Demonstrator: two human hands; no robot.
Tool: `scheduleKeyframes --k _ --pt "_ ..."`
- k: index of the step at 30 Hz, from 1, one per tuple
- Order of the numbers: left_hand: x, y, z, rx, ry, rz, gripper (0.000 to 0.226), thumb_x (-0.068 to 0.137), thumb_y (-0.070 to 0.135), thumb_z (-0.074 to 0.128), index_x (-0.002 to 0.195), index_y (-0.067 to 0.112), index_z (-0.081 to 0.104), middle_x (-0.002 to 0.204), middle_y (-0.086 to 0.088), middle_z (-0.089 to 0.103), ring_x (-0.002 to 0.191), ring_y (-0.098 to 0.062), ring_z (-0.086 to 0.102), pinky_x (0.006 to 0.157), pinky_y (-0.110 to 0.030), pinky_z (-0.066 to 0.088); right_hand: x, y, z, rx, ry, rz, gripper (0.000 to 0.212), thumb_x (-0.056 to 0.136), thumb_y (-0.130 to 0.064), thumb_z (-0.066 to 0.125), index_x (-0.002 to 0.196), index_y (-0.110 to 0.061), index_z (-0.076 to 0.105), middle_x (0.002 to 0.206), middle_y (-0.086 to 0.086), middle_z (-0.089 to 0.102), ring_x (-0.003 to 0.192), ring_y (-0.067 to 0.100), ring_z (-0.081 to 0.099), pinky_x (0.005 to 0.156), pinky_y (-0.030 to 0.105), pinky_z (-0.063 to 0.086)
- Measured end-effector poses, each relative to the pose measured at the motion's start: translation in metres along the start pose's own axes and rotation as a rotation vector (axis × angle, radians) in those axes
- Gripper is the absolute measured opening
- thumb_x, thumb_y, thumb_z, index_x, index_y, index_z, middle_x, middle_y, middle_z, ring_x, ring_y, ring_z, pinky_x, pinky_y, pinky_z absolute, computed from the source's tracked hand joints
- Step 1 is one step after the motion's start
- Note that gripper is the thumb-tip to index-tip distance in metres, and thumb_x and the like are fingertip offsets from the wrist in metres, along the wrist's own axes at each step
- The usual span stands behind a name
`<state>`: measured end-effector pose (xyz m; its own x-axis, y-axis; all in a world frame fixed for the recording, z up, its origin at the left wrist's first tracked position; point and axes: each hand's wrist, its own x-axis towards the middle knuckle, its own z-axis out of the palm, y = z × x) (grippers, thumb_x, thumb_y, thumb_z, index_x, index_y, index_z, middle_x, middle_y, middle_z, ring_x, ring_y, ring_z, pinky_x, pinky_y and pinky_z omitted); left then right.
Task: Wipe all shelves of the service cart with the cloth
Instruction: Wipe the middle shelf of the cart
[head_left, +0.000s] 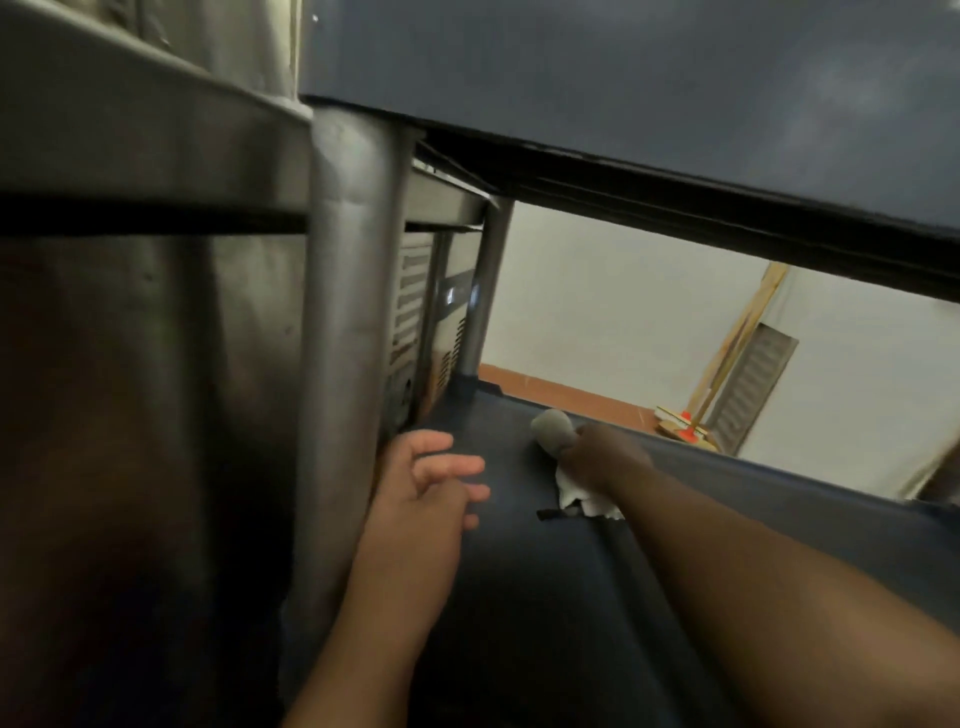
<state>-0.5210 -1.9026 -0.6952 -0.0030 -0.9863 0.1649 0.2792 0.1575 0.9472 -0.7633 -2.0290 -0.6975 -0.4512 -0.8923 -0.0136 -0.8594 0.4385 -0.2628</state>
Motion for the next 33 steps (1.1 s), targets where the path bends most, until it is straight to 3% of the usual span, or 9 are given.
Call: scheduleKeyframes --k 6,10,13,18,22,25,27,31,33 --pt "-0.005 -0.008 0.002 0.069 -0.051 -0.013 0.035 0.086 -0.003 0.053 0.101 0.028 0.057 0.088 0.004 0.071 0.080 -0.014 0.069 0.076 -0.035 0.055 0.002 -0.107 0.040 -0.021 0.012 -0.293 0.036 0.088 -0.047 0.041 0.100 -0.023 0.065 0.096 0.002 0.071 0.089 0.023 0.067 0.086 0.042 0.055" --pt "-0.009 -0.006 0.011 0.056 -0.075 -0.059 0.034 0.089 -0.002 0.051 0.106 0.028 0.056 0.090 0.004 0.071 0.077 -0.008 0.069 0.081 -0.036 0.055 0.004 -0.112 0.046 -0.108 0.026 -0.390 0.016 0.094 -0.038 0.045 0.085 -0.026 0.050 0.078 -0.006 0.057 0.085 0.020 0.064 0.082 0.040 0.054" --pt "-0.015 -0.004 0.024 0.059 -0.074 -0.042 0.034 0.088 -0.003 0.050 0.106 0.025 0.056 0.090 0.003 0.071 0.076 -0.009 0.069 0.083 -0.038 0.056 0.004 -0.093 0.042 -0.080 0.083 -0.340 0.015 0.093 -0.036 0.049 0.090 -0.025 0.059 0.084 -0.004 0.064 0.078 0.017 0.062 0.076 0.038 0.052" --pt "-0.029 -0.006 0.066 0.052 -0.084 -0.025 0.033 0.088 -0.004 0.049 0.105 0.022 0.057 0.088 0.001 0.072 0.076 -0.012 0.070 0.070 -0.031 0.056 0.008 -0.017 0.019 -0.102 0.126 -0.237 0.022 0.094 -0.037 0.049 0.090 -0.025 0.067 0.083 -0.003 0.067 0.082 0.021 0.066 0.070 0.036 0.048" --pt "-0.042 -0.014 0.116 0.088 -0.162 -0.012 0.033 0.088 -0.007 0.046 0.105 0.020 0.055 0.088 0.000 0.071 0.074 -0.013 0.069 0.063 -0.028 0.055 0.016 0.071 -0.014 -0.139 0.106 -0.080 0.029 0.096 -0.038 0.050 0.112 -0.022 0.068 0.104 0.002 0.070 0.095 0.024 0.067 0.079 0.038 0.052" --pt "-0.047 -0.019 0.159 0.143 -0.177 0.011 0.033 0.088 -0.007 0.046 0.106 0.019 0.054 0.091 -0.004 0.070 0.073 -0.013 0.068 0.064 -0.029 0.055 0.018 0.152 -0.040 -0.099 0.097 0.022 0.034 0.097 -0.039 0.048 0.119 -0.020 0.065 0.106 0.003 0.069 0.094 0.025 0.066 0.073 0.036 0.047" --pt "-0.049 -0.023 0.194 0.162 -0.169 0.012 0.034 0.088 -0.008 0.045 0.104 0.020 0.053 0.092 -0.006 0.068 0.072 -0.013 0.067 0.062 -0.028 0.053 0.017 0.204 -0.055 -0.072 0.083 0.096 0.036 0.097 -0.043 0.049 0.118 -0.019 0.066 0.106 0.004 0.069 0.095 0.025 0.067 0.073 0.036 0.047" --pt "-0.057 -0.034 0.262 0.179 -0.272 -0.034 0.035 0.090 -0.009 0.043 0.102 0.022 0.050 0.094 -0.006 0.064 0.072 -0.013 0.063 0.060 -0.027 0.050 -0.001 0.293 -0.087 0.064 0.082 0.246 0.042 0.092 -0.056 0.051 0.088 -0.015 0.061 0.084 0.002 0.065 0.081 0.024 0.066 0.078 0.036 0.054" --pt "-0.061 -0.040 0.286 0.193 -0.322 -0.031 0.035 0.089 -0.012 0.041 0.102 0.020 0.050 0.092 -0.007 0.062 0.072 -0.015 0.063 0.059 -0.027 0.049 0.002 0.349 -0.099 0.069 0.115 0.268 0.040 0.091 -0.057 0.047 0.092 -0.021 0.065 0.080 0.000 0.065 0.076 0.023 0.067 0.078 0.035 0.056"
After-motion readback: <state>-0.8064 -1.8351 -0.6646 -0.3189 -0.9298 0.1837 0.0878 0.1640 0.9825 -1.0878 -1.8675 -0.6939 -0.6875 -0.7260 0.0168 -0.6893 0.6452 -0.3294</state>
